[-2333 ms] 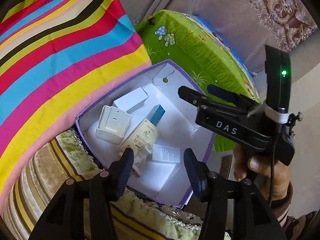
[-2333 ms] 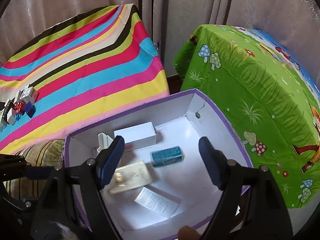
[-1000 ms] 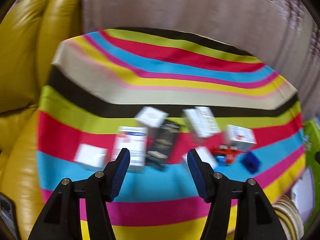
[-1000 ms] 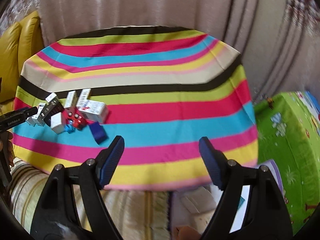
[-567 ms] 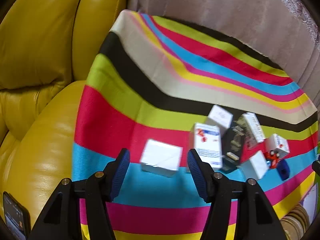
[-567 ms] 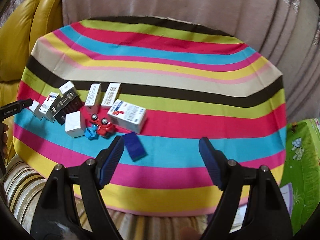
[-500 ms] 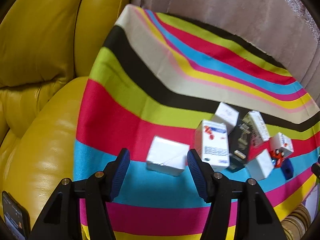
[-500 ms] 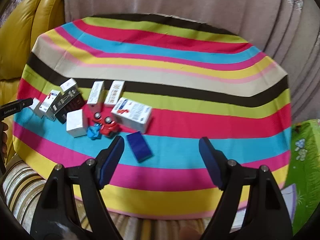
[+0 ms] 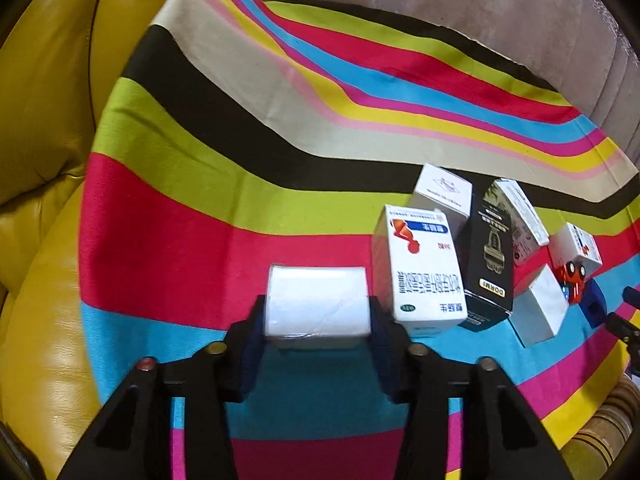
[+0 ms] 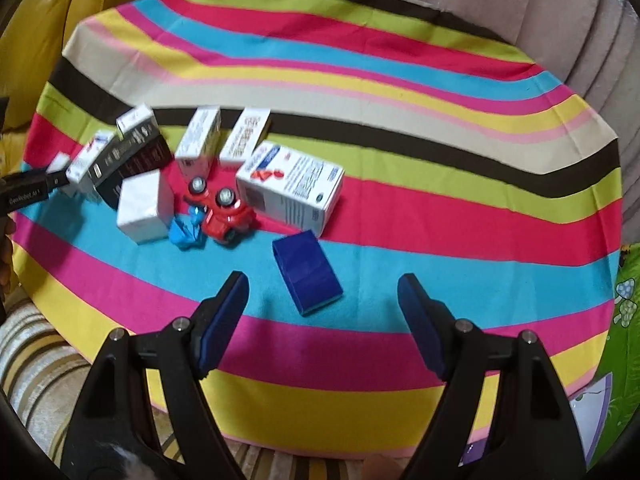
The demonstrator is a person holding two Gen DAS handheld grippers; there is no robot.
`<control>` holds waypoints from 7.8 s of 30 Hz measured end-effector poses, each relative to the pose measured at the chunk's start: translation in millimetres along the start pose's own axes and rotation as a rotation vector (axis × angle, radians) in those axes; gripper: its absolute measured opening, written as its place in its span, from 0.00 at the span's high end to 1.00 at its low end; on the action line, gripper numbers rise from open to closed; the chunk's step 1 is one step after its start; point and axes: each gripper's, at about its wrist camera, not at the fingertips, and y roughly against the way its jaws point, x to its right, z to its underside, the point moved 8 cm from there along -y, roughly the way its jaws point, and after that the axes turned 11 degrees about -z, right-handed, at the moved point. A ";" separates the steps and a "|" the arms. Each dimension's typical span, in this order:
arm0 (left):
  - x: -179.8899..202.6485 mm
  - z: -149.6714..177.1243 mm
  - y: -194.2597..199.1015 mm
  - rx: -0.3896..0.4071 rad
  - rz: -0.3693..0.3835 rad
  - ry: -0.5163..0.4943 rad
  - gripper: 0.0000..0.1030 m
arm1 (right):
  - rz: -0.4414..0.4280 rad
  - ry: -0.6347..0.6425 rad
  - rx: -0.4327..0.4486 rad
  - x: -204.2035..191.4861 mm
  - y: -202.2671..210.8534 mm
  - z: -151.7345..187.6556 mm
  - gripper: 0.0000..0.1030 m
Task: Organize rigid objects
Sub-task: 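Grasp the small white cube box with the left gripper, then grasp the blue box with the right gripper while the left gripper holds the white cube, then carry the white cube and blue box into the cardboard box and open both grippers, then move both grippers back over the striped table, then grasp the red-printed white medicine box with the right gripper while the left gripper grasps a white box, then carry both held boxes into the cardboard box and open both grippers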
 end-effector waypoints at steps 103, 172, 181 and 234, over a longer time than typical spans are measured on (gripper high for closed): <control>472.6 174.2 237.2 0.037 0.537 -0.943 0.40 | 0.265 -0.653 0.097 282.0 191.2 258.1 0.27; 115.8 -113.6 -69.5 -0.226 0.174 -0.041 0.39 | -0.184 -0.008 0.013 -5.5 -26.3 -74.6 0.05; 139.5 -51.9 -58.8 -0.350 0.306 -0.036 0.47 | -0.227 0.035 -0.121 -13.9 -70.1 -61.9 0.56; 145.8 84.0 155.3 0.043 0.195 -0.432 0.46 | -0.182 -0.074 0.088 -6.7 85.2 63.6 0.57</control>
